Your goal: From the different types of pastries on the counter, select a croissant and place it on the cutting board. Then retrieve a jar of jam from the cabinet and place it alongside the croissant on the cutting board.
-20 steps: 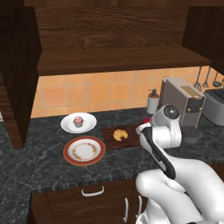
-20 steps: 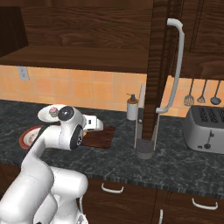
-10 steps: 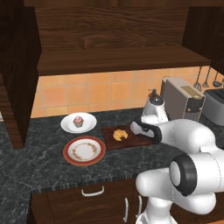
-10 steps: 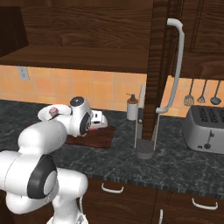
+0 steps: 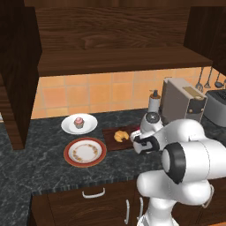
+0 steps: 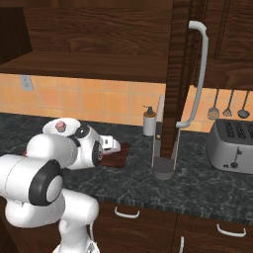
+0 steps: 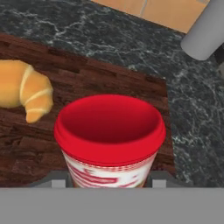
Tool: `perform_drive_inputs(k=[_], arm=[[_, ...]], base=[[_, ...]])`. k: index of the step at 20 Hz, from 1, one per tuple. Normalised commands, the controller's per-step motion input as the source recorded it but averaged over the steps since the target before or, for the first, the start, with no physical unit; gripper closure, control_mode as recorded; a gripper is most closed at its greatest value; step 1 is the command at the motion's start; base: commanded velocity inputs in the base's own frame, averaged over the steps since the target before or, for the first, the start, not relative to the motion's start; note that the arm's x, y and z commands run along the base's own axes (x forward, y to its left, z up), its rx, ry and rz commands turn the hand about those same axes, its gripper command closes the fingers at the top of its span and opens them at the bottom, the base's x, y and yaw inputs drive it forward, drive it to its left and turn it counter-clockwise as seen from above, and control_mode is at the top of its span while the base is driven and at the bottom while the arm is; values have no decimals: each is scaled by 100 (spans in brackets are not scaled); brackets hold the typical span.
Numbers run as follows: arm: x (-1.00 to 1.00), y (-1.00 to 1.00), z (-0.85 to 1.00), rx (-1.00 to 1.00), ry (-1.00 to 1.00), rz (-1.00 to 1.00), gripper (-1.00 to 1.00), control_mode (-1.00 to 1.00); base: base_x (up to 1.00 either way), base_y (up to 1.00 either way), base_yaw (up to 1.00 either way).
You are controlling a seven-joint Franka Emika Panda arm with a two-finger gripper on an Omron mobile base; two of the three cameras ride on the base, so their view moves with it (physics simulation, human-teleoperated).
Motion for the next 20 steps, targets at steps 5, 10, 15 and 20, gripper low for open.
perform_drive_inputs(k=[5,10,15,20], arm=[[0,0,-14,0,-13,0,100,-100],[-1,0,-32,0,-12,0,100,-100],[-46,0,-87,7,-15,0,100,-100],[-54,0,-97,0,-20,0,100,-100]], base=[[0,0,0],[0,0,0],[0,0,0],[0,0,0]])
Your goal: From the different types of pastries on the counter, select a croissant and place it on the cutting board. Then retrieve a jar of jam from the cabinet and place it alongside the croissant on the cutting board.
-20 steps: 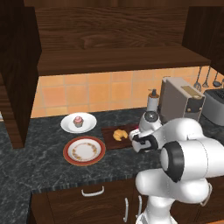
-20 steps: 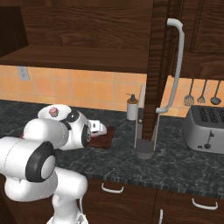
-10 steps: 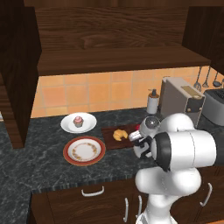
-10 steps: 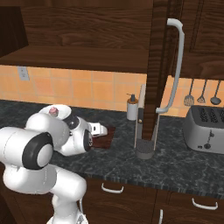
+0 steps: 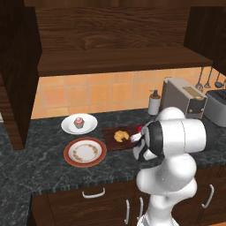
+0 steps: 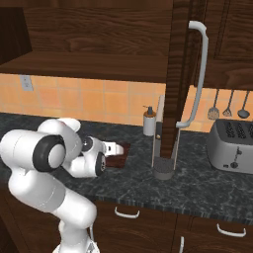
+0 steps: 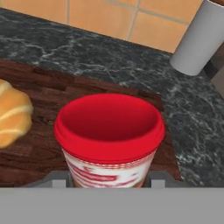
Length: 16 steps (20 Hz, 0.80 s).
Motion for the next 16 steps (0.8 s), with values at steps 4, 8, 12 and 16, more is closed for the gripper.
perform_drive_inputs(k=[4,8,12,16], arm=[[-49,0,-98,0,-15,0,100,-100],[-48,0,-85,0,-15,0,-100,-100],[-33,0,-83,0,-10,0,-100,-100],[-4,0,-77,0,-4,0,-100,-100]], base=[[0,0,0],[0,0,0],[0,0,0],[0,0,0]])
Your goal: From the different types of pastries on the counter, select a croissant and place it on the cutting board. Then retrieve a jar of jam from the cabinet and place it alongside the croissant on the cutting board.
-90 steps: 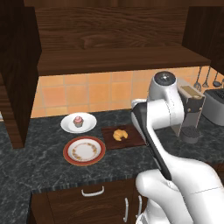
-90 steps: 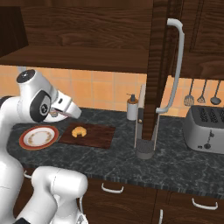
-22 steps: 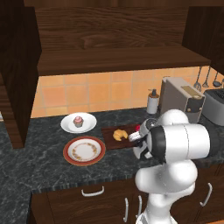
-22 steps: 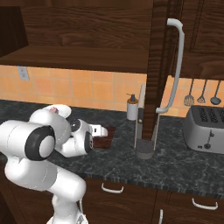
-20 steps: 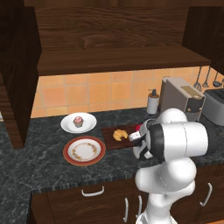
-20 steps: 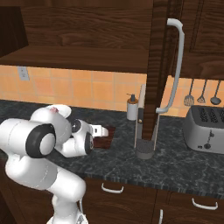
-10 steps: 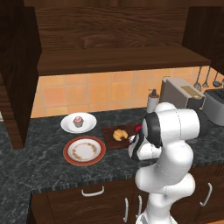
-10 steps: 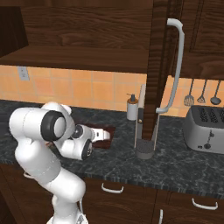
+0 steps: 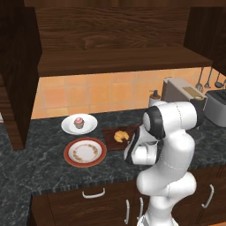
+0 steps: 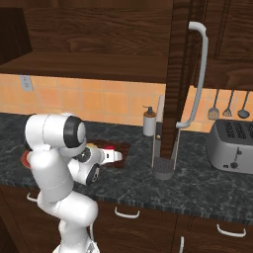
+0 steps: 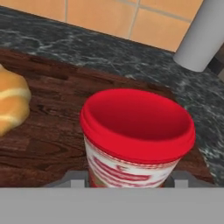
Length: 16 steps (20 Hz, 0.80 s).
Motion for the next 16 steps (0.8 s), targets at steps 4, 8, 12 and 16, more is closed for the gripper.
perform_drive_inputs(k=[4,8,12,16], arm=[[-22,0,-83,0,-4,0,-100,-100],[-81,0,-42,0,-17,0,-100,-100],[-100,6,-14,0,-31,0,-100,-100],[-100,0,10,1,-31,0,-100,-100]], base=[[0,0,0],[0,0,0],[0,0,0],[0,0,0]])
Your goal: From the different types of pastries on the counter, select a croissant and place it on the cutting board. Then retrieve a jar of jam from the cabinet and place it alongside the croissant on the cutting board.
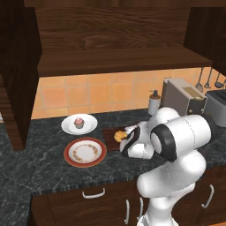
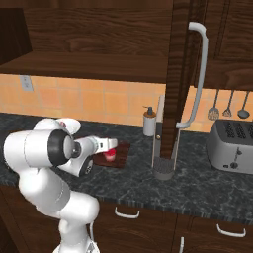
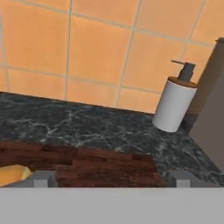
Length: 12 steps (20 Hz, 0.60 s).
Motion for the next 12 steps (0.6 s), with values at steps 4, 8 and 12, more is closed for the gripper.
perform_drive_inputs(k=[4,8,12], arm=[[-100,0,92,8,-39,0,-100,-100],[-100,0,93,25,-23,0,-100,-100],[-100,0,88,19,-27,0,-100,-100]], base=[[0,0,0],[0,0,0],[0,0,0]])
